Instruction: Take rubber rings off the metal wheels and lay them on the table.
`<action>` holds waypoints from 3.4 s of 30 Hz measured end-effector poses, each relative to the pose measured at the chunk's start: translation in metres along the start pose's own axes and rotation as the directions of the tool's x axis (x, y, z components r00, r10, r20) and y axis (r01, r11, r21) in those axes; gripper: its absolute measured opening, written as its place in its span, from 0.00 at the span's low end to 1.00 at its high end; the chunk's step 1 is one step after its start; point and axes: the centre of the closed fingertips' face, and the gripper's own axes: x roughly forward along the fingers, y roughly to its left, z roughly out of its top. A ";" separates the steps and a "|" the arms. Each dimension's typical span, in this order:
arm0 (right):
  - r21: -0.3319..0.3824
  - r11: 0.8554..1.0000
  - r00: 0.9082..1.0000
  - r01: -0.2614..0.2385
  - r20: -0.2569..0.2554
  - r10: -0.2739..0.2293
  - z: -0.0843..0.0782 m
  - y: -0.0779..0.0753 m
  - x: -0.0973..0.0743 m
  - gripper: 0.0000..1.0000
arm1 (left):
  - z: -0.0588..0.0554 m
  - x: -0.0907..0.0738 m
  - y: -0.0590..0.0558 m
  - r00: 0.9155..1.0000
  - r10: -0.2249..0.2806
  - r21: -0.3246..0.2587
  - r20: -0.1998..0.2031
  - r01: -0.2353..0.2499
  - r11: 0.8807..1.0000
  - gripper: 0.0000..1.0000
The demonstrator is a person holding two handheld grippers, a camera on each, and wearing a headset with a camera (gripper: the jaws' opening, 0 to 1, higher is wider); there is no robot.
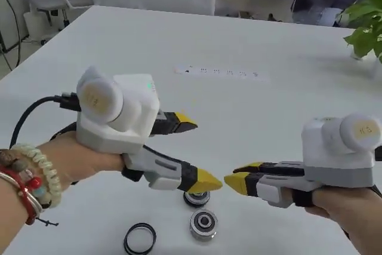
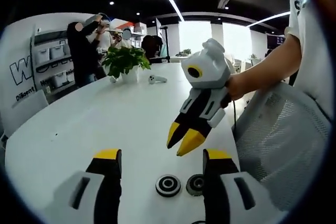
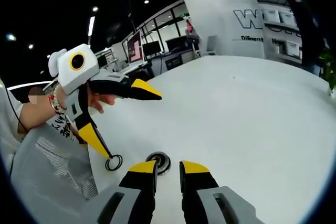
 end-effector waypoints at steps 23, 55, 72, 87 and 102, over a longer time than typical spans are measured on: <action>-0.030 0.999 0.998 -0.020 -0.052 0.019 -0.019 0.000 0.018 0.22 | -0.053 0.021 -0.004 0.992 -0.013 -0.013 -0.125 0.012 1.000 0.43; -0.135 0.991 0.992 -0.023 -0.128 0.006 -0.039 0.003 0.035 0.24 | -0.072 0.026 -0.004 0.987 -0.001 -0.021 -0.161 -0.002 1.000 0.13; -0.138 0.989 0.993 -0.053 -0.116 0.036 -0.039 0.006 0.037 0.26 | -0.073 0.030 -0.008 0.987 -0.007 -0.018 -0.162 0.004 1.000 0.08; -0.139 0.990 0.996 -0.032 -0.081 0.021 -0.036 0.008 0.044 0.26 | -0.073 0.033 -0.007 0.989 -0.006 -0.042 -0.149 0.000 0.999 0.08; -0.227 0.973 0.995 -0.041 -0.097 0.020 -0.036 0.010 0.045 0.20 | -0.072 0.034 -0.007 0.990 -0.005 -0.045 -0.143 -0.002 0.999 0.08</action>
